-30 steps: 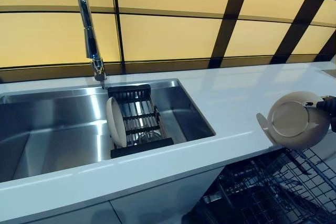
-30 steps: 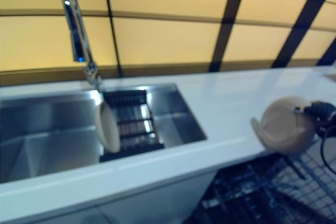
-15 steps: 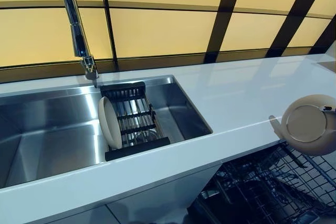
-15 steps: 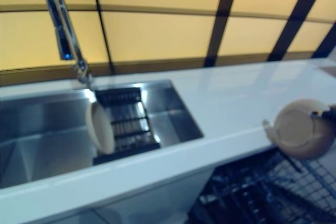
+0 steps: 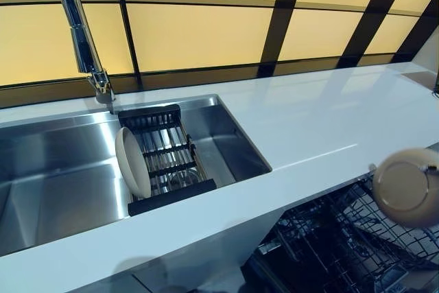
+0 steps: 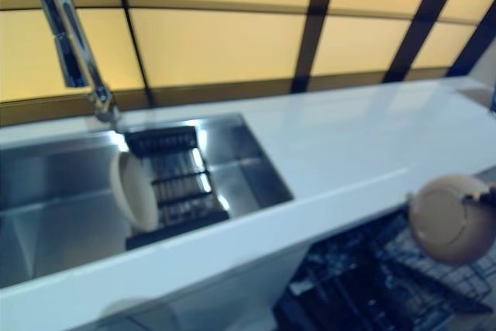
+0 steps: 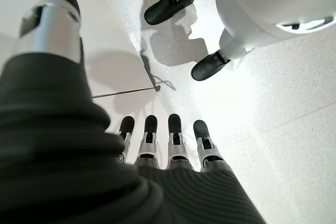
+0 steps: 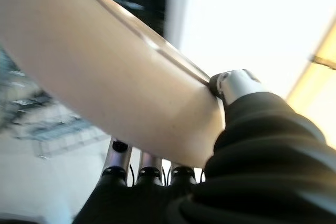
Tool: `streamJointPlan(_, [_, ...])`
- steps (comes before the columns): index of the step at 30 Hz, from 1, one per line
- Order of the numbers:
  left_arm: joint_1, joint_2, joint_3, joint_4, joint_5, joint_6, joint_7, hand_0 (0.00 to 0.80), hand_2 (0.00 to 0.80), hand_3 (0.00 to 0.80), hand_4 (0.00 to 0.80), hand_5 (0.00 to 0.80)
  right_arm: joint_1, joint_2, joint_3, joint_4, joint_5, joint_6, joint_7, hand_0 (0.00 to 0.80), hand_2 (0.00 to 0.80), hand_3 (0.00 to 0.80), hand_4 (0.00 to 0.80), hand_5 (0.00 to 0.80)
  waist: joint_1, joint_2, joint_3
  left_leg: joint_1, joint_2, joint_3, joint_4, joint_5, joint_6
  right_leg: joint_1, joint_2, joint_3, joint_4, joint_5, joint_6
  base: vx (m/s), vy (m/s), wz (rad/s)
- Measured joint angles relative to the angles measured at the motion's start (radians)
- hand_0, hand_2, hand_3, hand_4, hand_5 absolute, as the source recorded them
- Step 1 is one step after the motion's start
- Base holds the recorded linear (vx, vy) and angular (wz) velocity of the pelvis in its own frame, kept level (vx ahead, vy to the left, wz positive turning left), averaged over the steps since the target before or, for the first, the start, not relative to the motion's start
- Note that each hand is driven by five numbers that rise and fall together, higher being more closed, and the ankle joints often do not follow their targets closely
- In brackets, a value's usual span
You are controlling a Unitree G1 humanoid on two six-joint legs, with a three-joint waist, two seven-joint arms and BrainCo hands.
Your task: Take plates into dishwasher
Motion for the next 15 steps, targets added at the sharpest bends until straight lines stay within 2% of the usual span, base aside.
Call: streamJointPlan(15, [-0.002, 0.0, 0.002, -0.002, 0.001, 0.002, 0.0, 0.0, 0.0, 0.0, 0.0, 0.0, 0.119, 0.006, -0.016, -0.025, -0.051, -0.001, 0.048, 0.8, 0.8, 0.8, 0.8, 0.8, -0.019, 0.002, 0.002, 0.001, 0.002, 0.002, 0.0, -0.003, 0.001, 0.0, 0.002, 0.004, 0.0, 0.0, 0.0, 0.0, 0.0, 0.0])
